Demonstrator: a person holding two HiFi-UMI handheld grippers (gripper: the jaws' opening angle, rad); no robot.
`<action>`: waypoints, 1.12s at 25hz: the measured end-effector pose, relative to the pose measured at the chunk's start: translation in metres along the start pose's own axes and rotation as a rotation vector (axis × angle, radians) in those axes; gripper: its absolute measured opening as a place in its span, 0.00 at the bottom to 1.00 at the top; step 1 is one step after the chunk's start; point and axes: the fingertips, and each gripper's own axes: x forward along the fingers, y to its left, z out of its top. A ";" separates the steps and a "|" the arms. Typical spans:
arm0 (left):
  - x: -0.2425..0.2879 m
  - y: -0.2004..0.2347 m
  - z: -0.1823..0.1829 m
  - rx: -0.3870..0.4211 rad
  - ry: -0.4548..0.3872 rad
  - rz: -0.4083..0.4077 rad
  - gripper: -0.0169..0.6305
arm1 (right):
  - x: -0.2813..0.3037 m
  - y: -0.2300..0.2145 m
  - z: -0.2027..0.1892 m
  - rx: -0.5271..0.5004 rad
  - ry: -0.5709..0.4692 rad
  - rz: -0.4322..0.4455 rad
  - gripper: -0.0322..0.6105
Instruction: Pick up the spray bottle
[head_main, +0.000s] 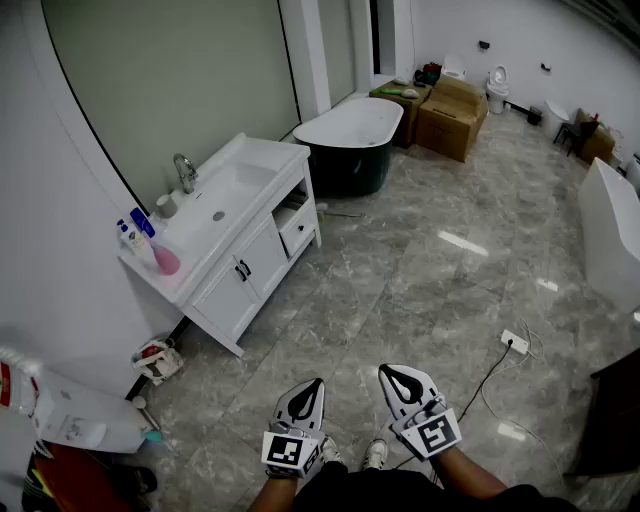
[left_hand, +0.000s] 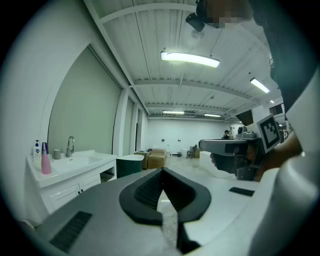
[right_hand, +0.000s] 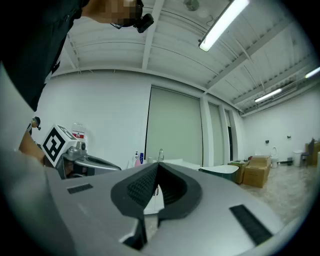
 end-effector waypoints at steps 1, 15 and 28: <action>-0.002 -0.002 0.000 0.003 0.005 -0.001 0.01 | -0.001 0.000 0.000 -0.002 0.005 -0.002 0.05; -0.008 0.020 0.008 0.022 -0.007 -0.012 0.01 | 0.024 0.016 0.005 -0.030 0.000 -0.001 0.05; -0.010 0.087 0.015 -0.004 -0.038 0.053 0.90 | 0.071 0.038 0.012 -0.040 -0.013 -0.022 0.05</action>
